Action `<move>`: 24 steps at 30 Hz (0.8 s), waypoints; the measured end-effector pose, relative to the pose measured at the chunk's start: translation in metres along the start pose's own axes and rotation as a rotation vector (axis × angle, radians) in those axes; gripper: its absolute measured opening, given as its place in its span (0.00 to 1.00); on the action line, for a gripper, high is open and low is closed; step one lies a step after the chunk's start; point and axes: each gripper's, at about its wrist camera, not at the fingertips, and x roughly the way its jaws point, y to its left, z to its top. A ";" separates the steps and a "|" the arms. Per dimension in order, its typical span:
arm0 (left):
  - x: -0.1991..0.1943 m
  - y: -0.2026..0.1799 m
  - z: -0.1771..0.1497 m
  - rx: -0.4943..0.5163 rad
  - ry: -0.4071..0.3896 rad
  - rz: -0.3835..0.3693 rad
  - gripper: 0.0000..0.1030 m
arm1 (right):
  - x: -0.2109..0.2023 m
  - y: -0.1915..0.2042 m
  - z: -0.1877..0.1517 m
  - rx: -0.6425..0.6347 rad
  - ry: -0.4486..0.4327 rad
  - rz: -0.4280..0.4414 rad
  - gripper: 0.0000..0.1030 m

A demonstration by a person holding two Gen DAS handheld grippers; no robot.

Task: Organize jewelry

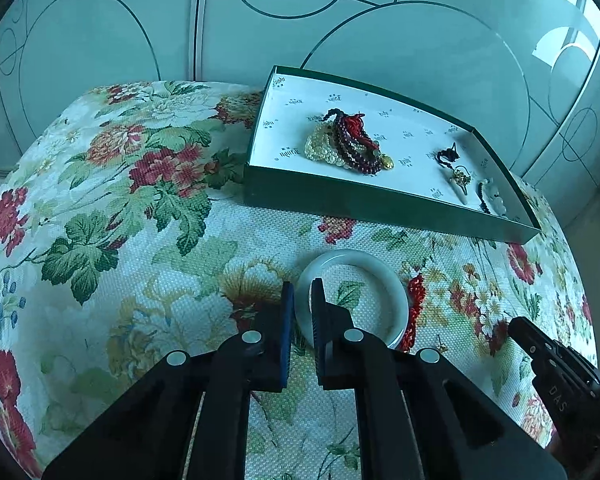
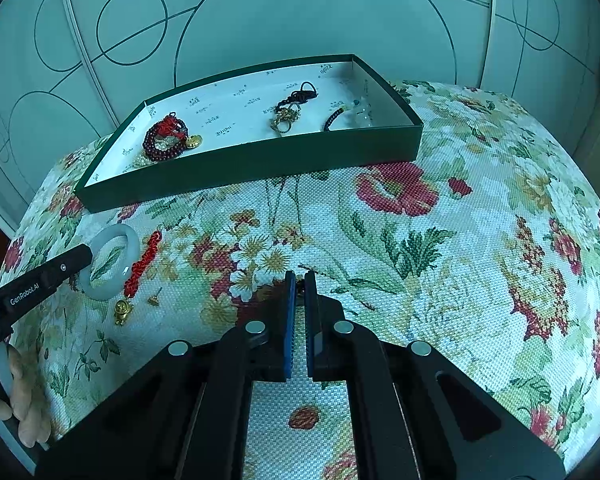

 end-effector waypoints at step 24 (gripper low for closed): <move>0.014 -0.035 0.003 0.099 -0.005 0.018 0.64 | 0.001 -0.002 0.000 0.012 0.001 0.020 0.04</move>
